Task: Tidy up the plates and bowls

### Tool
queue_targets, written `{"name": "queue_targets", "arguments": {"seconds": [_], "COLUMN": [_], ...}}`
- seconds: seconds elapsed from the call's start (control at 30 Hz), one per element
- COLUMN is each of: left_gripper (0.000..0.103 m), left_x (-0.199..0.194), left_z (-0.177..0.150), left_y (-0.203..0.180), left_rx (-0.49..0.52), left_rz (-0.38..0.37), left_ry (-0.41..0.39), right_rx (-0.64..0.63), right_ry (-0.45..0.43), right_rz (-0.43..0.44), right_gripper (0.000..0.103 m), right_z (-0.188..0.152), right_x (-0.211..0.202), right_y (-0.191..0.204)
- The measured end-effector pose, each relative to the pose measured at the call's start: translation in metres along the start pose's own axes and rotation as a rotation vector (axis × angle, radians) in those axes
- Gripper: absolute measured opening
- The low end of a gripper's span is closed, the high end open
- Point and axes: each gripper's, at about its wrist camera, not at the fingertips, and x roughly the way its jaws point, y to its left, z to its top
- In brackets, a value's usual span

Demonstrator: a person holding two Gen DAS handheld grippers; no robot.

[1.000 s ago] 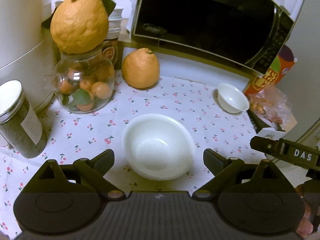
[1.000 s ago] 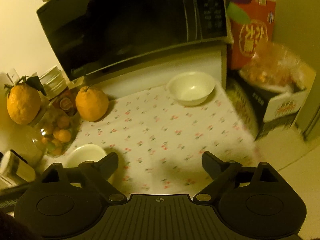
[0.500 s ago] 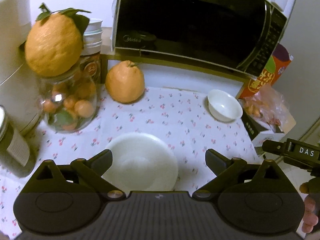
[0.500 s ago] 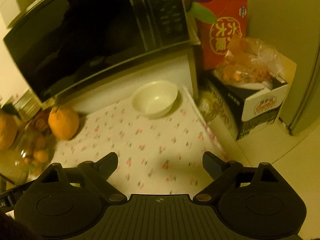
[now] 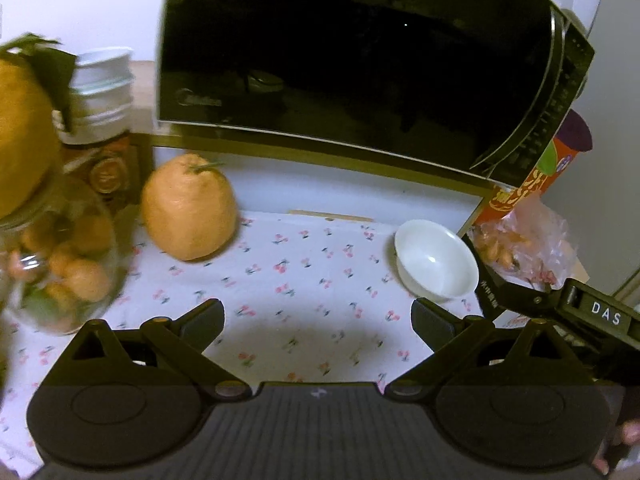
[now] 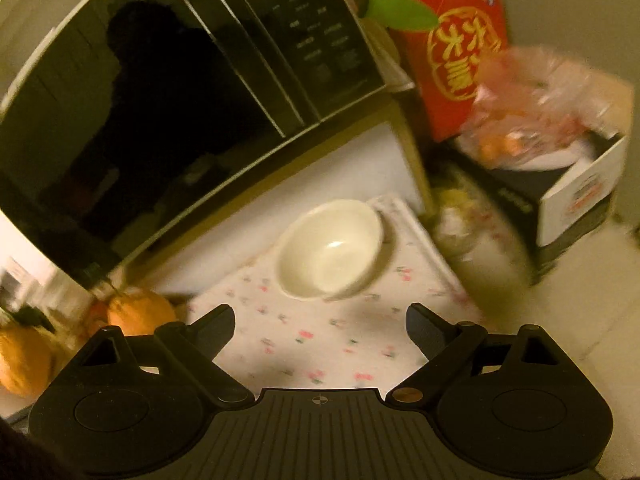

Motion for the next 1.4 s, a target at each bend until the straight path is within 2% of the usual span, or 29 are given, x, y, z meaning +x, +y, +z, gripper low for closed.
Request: {"name": "queue_targets", "arguments": {"seconds": [0.17,0.2,0.27,0.5,0.53,0.6,0.77,0.87,1.2,1.3,1.37,1.4], "left_gripper": [0.099,0.098,0.097,0.079,0.076,0.064,0.050,0.043,0.016,0.010,0.010,0.009], "left_x": [0.025,0.030,0.037,0.068,0.073,0.080,0.099,0.108,0.132,0.135,0.136,0.135], "left_z": [0.010,0.011,0.013,0.012,0.012,0.014,0.018,0.018,0.013,0.012,0.012,0.012], "left_y": [-0.006,-0.008,-0.012,-0.033,-0.036,-0.040,-0.049,-0.055,-0.054,-0.052,-0.053,-0.053], "left_rx": [-0.027,-0.011,0.000,0.056,0.063,0.064,0.048,0.064,0.030,0.021,0.017,0.021], "left_rz": [-0.025,-0.012,-0.021,-0.064,-0.074,-0.088,-0.136,-0.144,-0.134,-0.143,-0.154,-0.155], "left_ry": [0.018,-0.031,-0.034,-0.026,-0.029,-0.040,-0.062,-0.066,-0.037,-0.023,-0.022,-0.024], "right_rx": [0.020,0.023,0.045,0.107,0.119,0.149,0.207,0.233,0.220,0.223,0.221,0.217], "right_ry": [-0.009,-0.010,-0.001,-0.034,-0.042,-0.051,-0.060,-0.072,-0.059,-0.052,-0.045,-0.043], "right_rz": [0.041,0.044,0.044,0.057,0.063,0.075,0.105,0.101,0.051,0.054,0.069,0.071], "right_gripper": [0.094,0.094,0.094,0.093,0.089,0.082,0.059,0.048,0.024,0.019,0.011,0.011], "right_z": [0.006,0.007,0.009,0.017,0.018,0.020,0.023,0.023,0.017,0.017,0.017,0.018], "right_x": [0.021,0.025,0.035,0.049,0.050,0.053,0.064,0.071,0.087,0.091,0.092,0.092], "right_y": [-0.004,-0.005,-0.011,-0.032,-0.035,-0.041,-0.053,-0.058,-0.068,-0.069,-0.069,-0.068]}}
